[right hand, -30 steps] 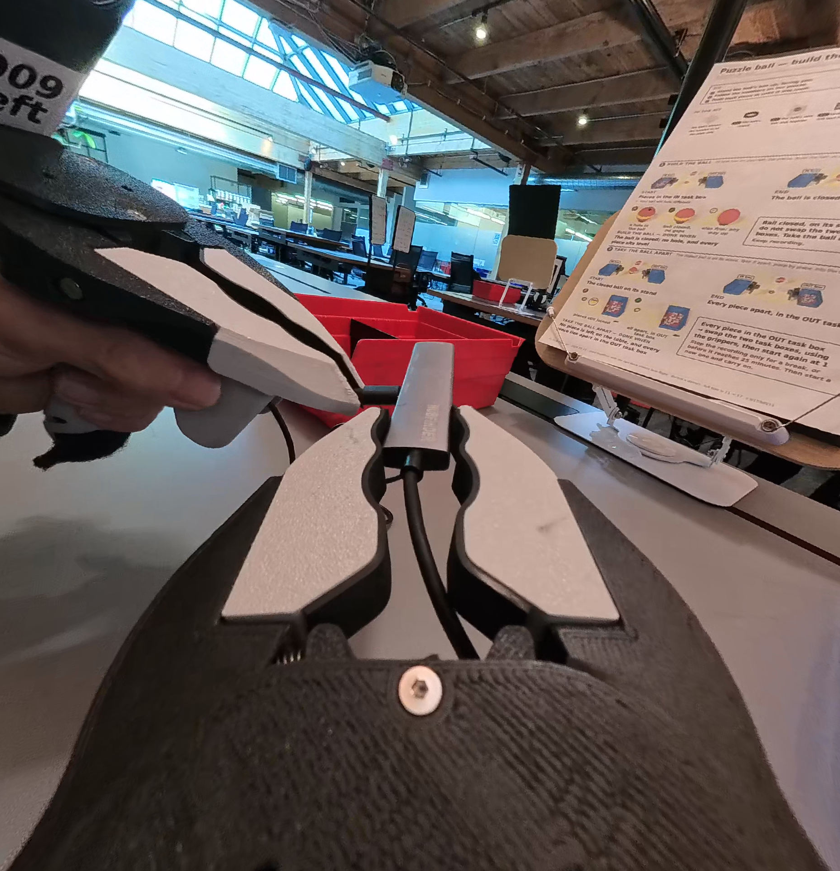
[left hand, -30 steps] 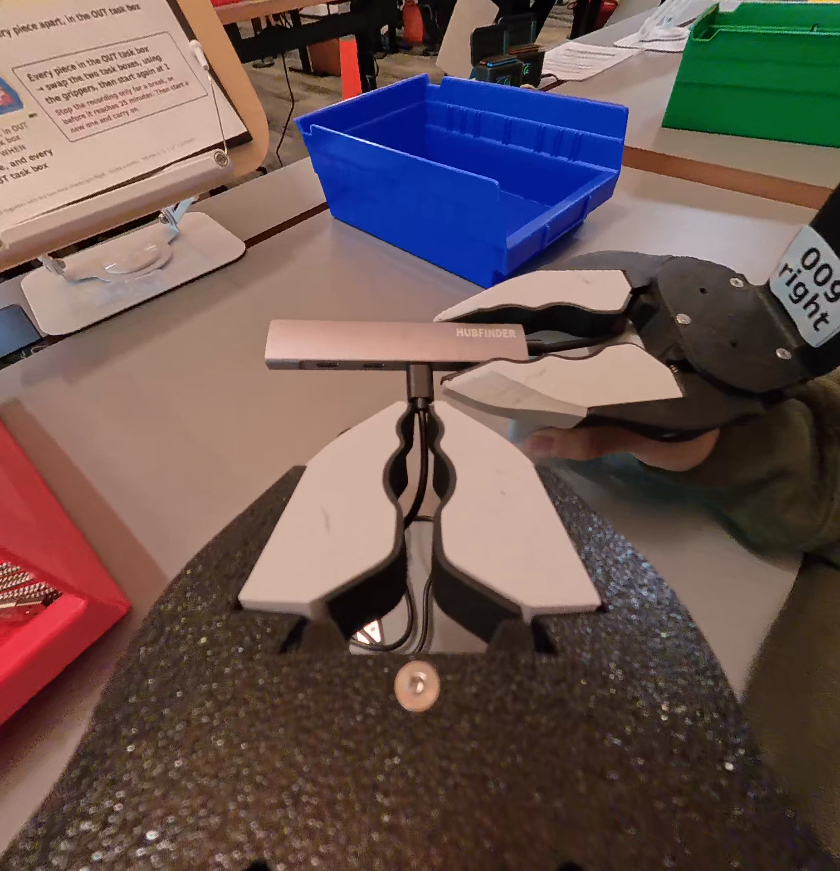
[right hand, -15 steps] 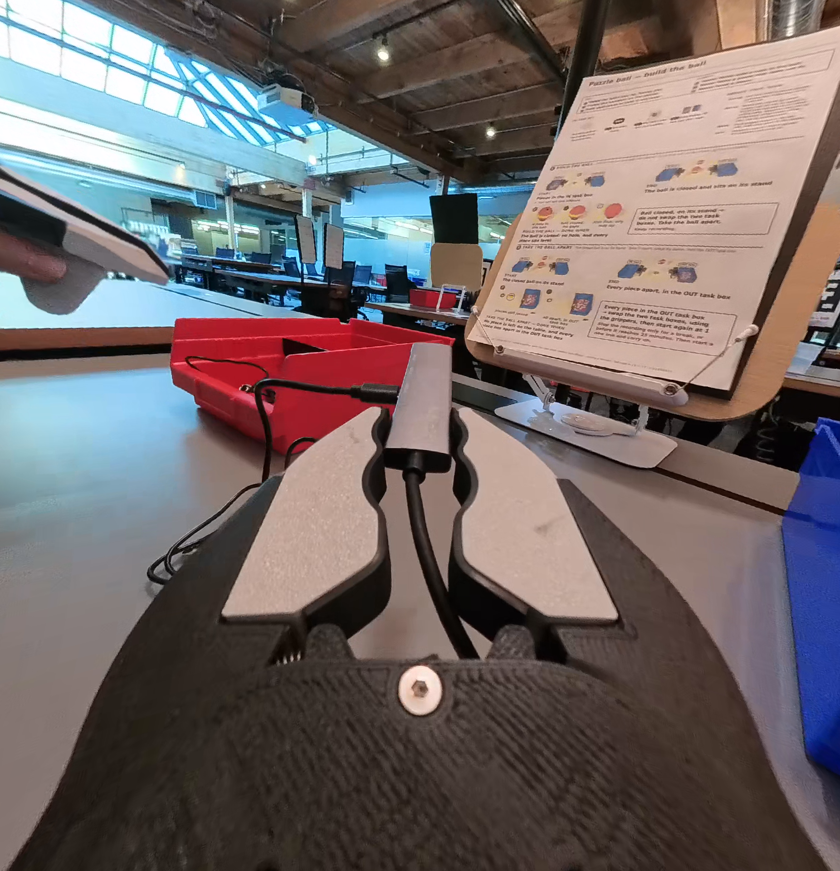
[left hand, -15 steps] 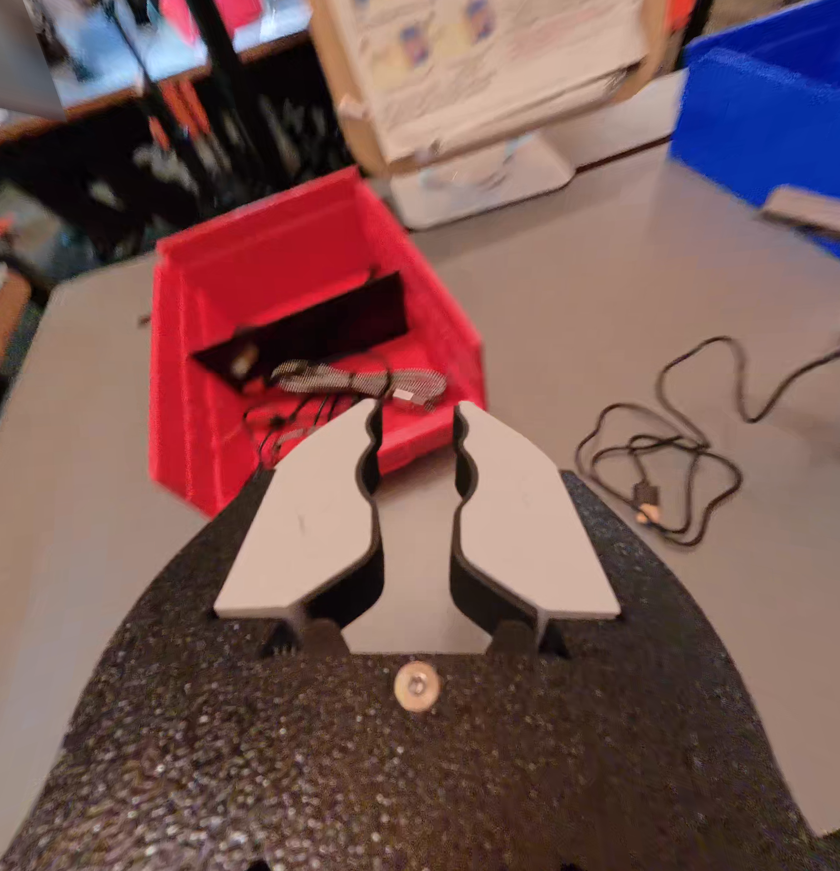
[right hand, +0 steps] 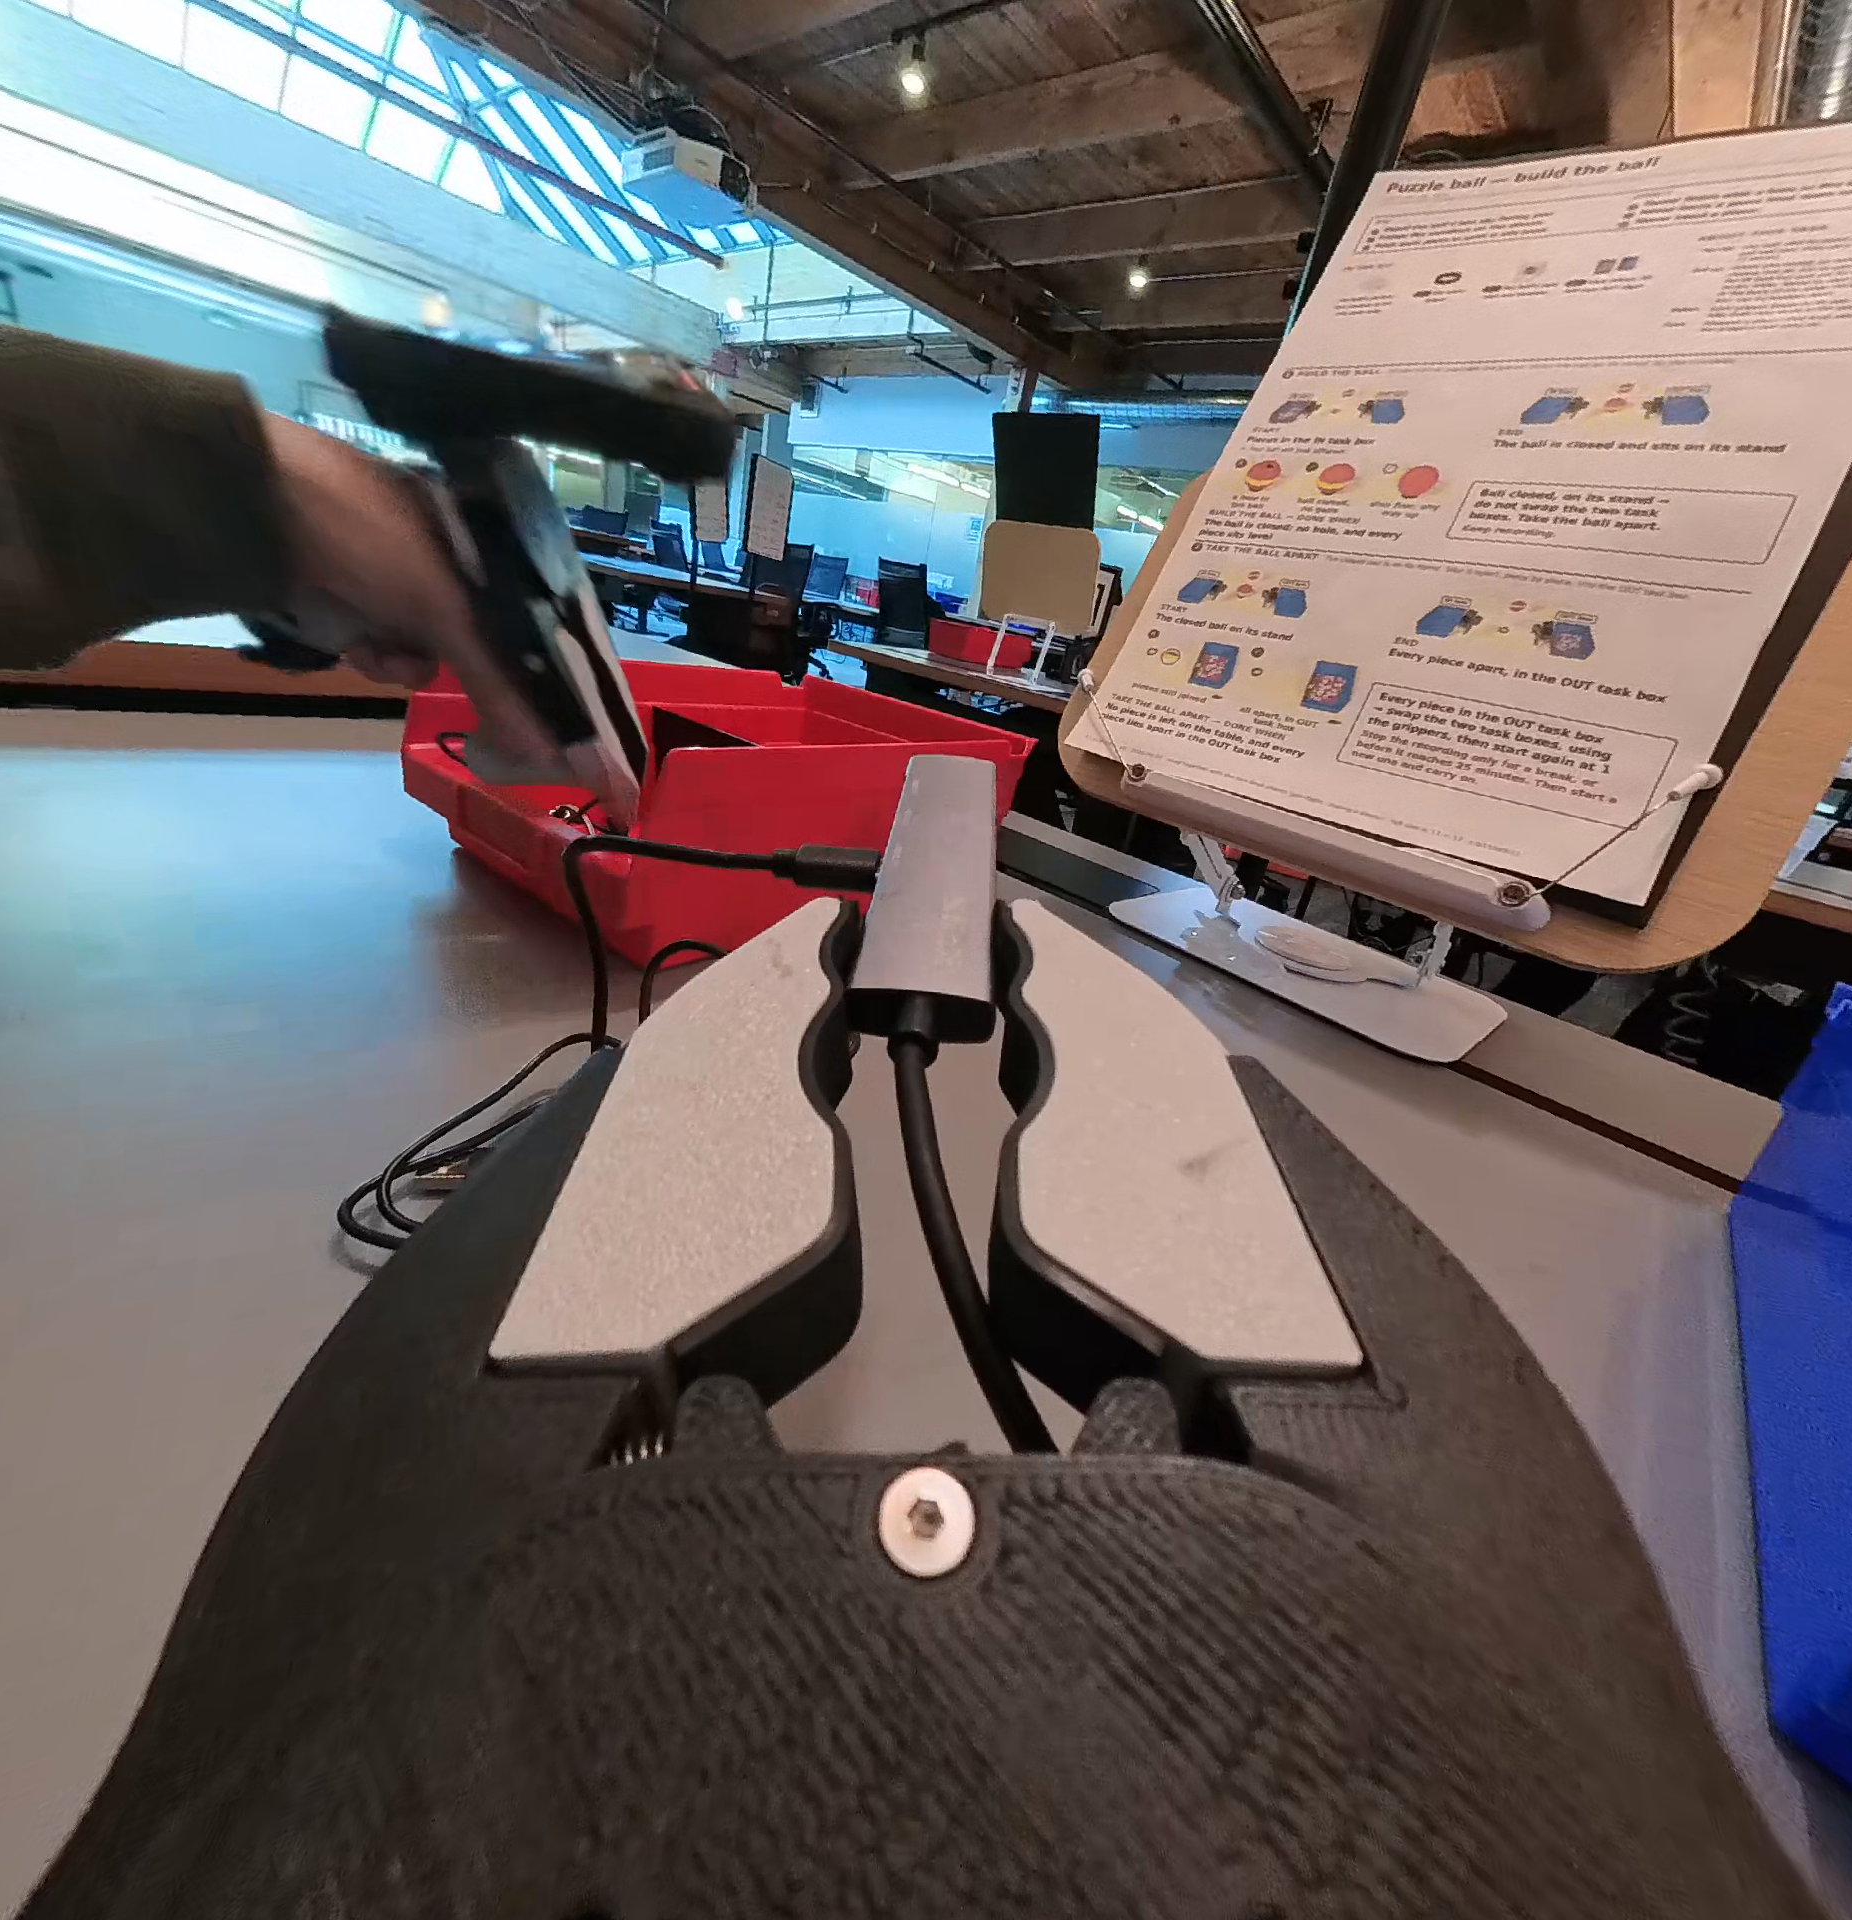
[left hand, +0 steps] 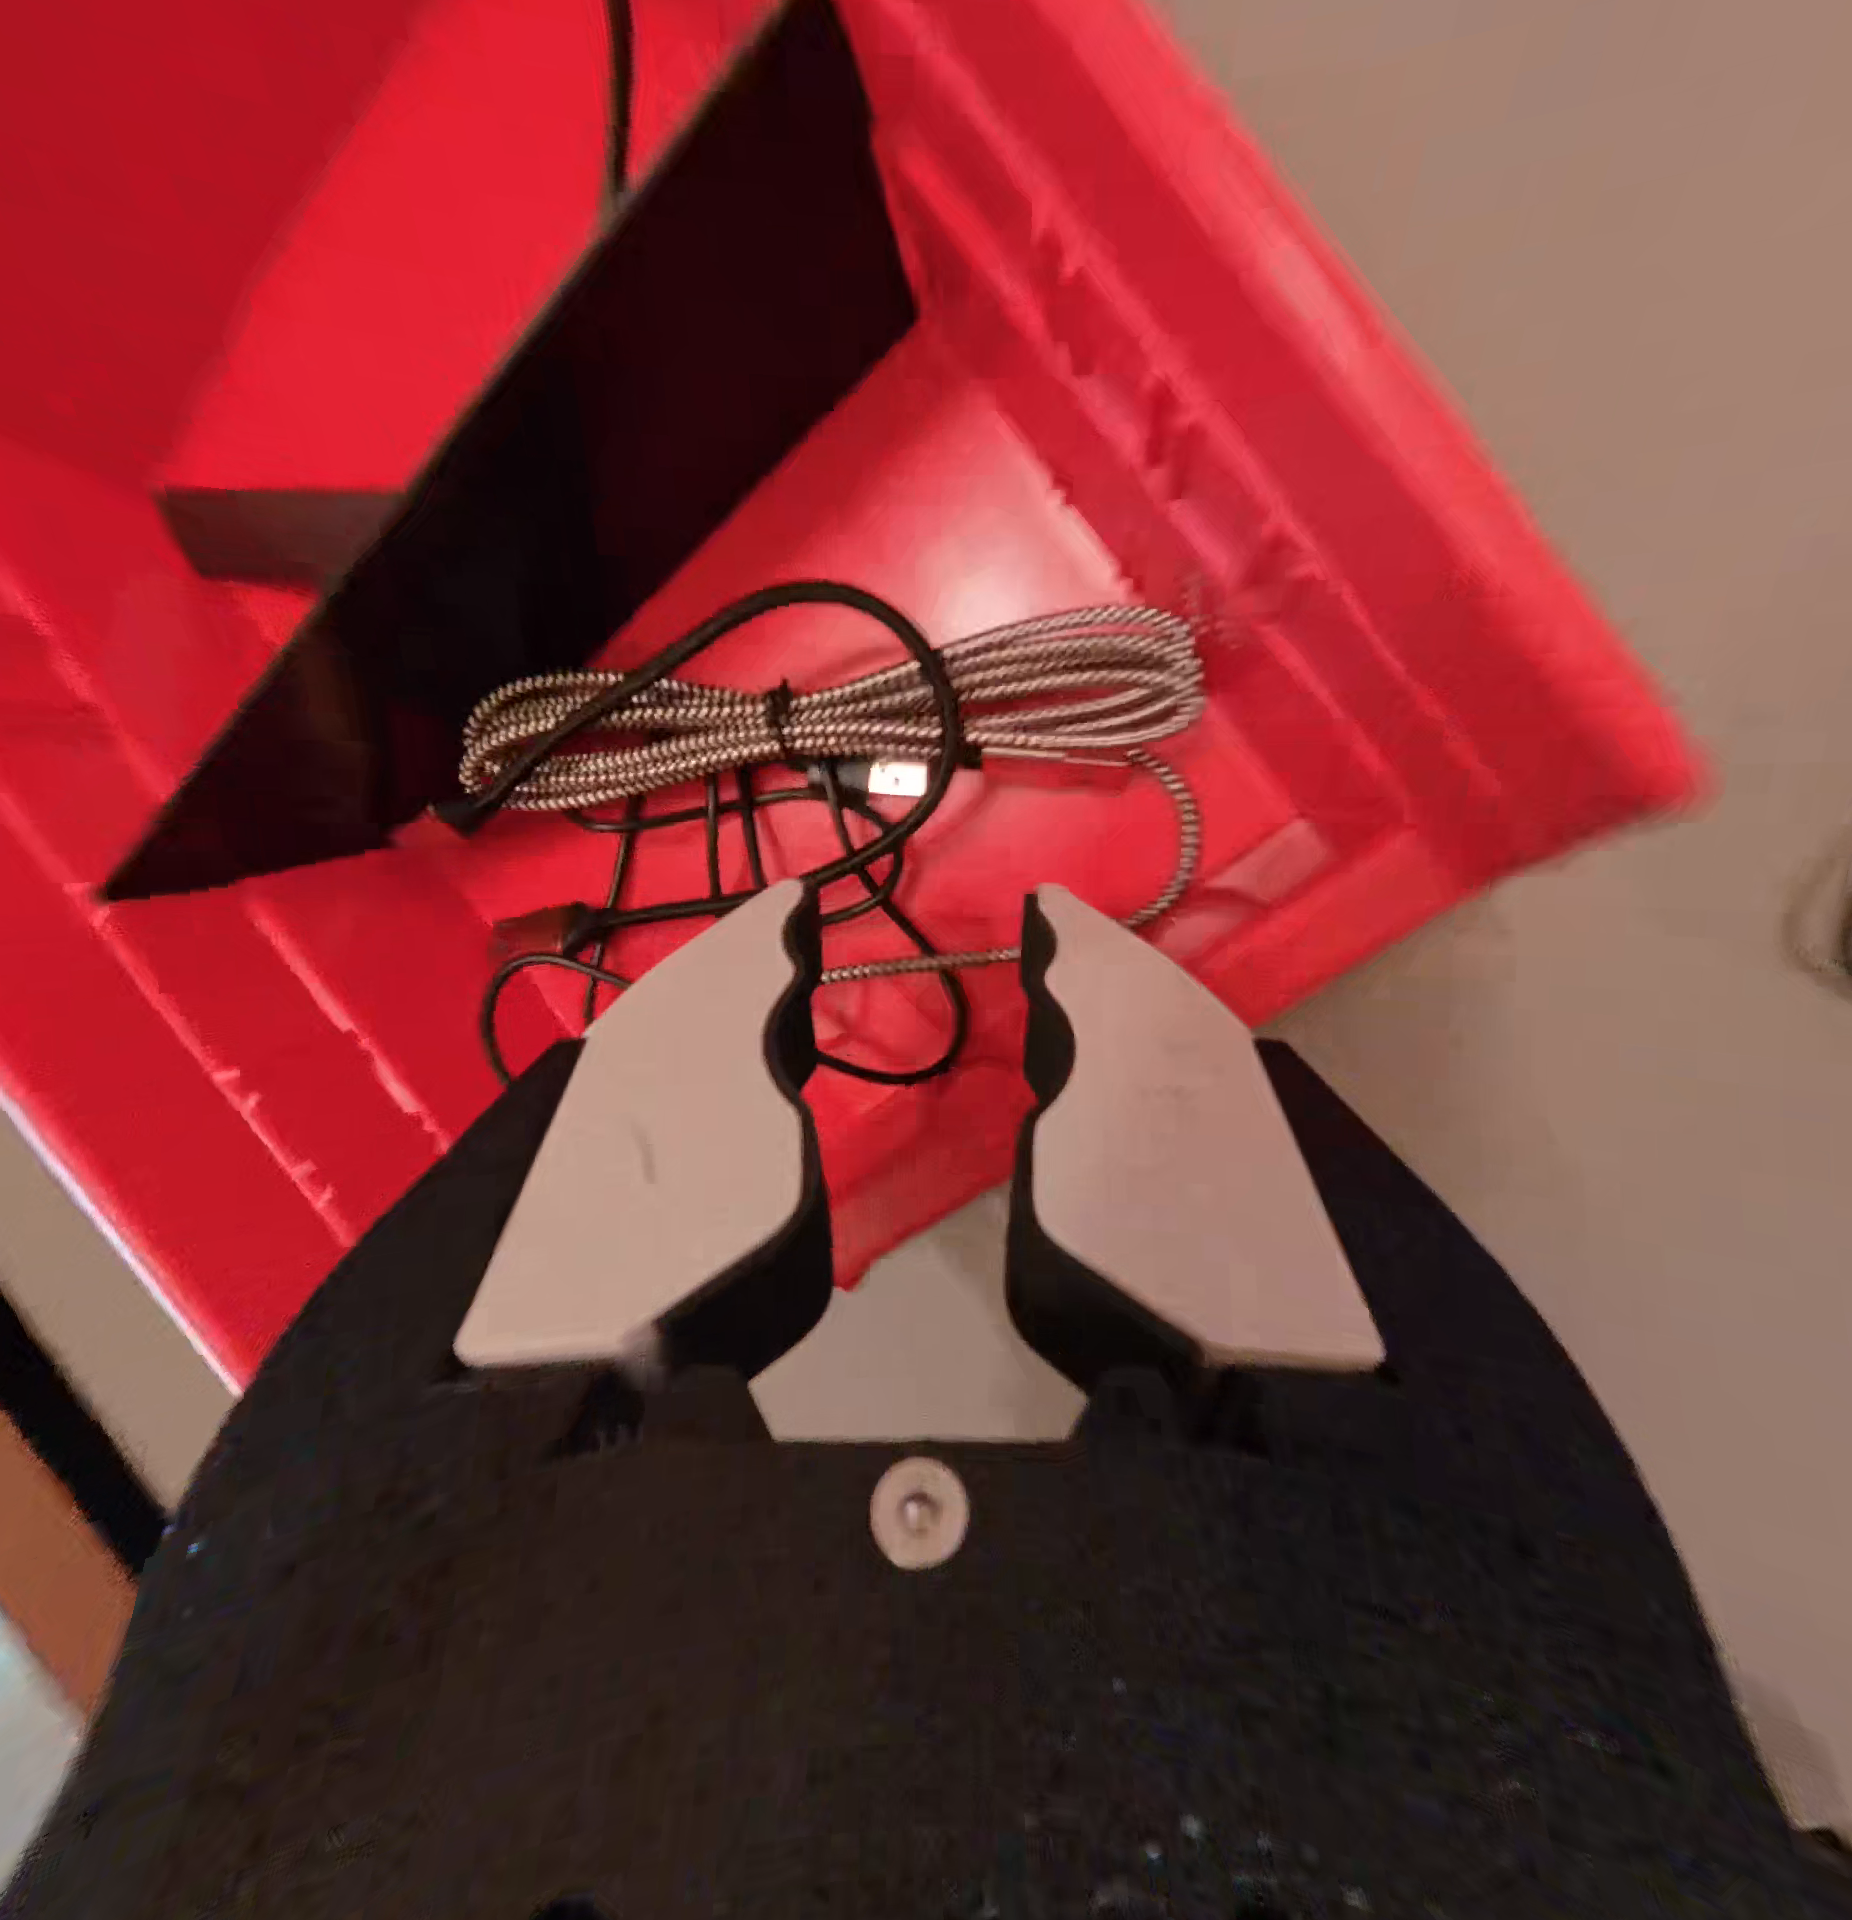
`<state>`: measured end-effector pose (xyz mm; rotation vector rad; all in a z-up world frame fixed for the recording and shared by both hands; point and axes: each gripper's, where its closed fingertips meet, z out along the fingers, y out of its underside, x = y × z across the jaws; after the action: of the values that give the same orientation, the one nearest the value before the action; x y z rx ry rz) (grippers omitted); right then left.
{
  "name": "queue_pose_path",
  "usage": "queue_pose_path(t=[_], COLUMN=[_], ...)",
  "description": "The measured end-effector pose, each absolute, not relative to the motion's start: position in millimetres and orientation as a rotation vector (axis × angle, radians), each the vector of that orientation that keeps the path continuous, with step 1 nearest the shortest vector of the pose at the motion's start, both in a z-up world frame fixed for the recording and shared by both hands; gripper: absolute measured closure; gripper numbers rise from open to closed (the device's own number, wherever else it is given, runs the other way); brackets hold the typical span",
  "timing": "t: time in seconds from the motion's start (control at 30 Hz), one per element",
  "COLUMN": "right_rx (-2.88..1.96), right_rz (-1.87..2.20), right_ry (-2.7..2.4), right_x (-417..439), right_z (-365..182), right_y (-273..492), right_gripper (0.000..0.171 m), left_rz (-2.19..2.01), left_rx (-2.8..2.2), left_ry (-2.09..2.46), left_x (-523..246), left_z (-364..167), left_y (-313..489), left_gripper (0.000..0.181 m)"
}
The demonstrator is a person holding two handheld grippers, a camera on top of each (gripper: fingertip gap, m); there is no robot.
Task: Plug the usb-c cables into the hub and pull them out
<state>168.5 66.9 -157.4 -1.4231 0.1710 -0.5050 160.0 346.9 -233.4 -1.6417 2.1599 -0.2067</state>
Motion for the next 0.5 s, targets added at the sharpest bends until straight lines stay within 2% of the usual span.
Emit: queue_pose_path(t=[0.03,0.13,0.17,0.3,0.4,0.5], right_rx=[-1.422,-1.422,-1.422,-1.426,-1.423,-1.423], right_rz=[-0.505,-0.5,-0.499,-0.496,-0.497,-0.497], right_ry=[0.169,0.17,0.171,0.168,0.168,0.167], right_x=[168.2,168.3,168.5,168.3,168.2,168.2], right_z=[-157.2,-157.2,-157.2,-157.5,-157.3,-157.4], right_y=[66.8,66.9,66.9,67.6,67.2,67.4], right_gripper=[0.146,0.146,0.146,0.146,0.146,0.146], left_rz=[-0.112,-0.031,-0.034,0.004,0.023,0.009], left_rx=[-1.653,-1.645,-1.646,-1.609,-1.602,-1.56], left_ry=[2.197,2.262,2.241,2.258,2.234,2.219], left_x=[162.6,173.5,179.6,184.6,186.0,187.0], left_z=[-241.9,-255.1,-254.1,-264.8,-268.4,-264.3], left_y=[353.7,356.7,357.5,356.9,359.8,362.4], left_gripper=[0.147,0.162,0.158,0.17,0.17,0.177])
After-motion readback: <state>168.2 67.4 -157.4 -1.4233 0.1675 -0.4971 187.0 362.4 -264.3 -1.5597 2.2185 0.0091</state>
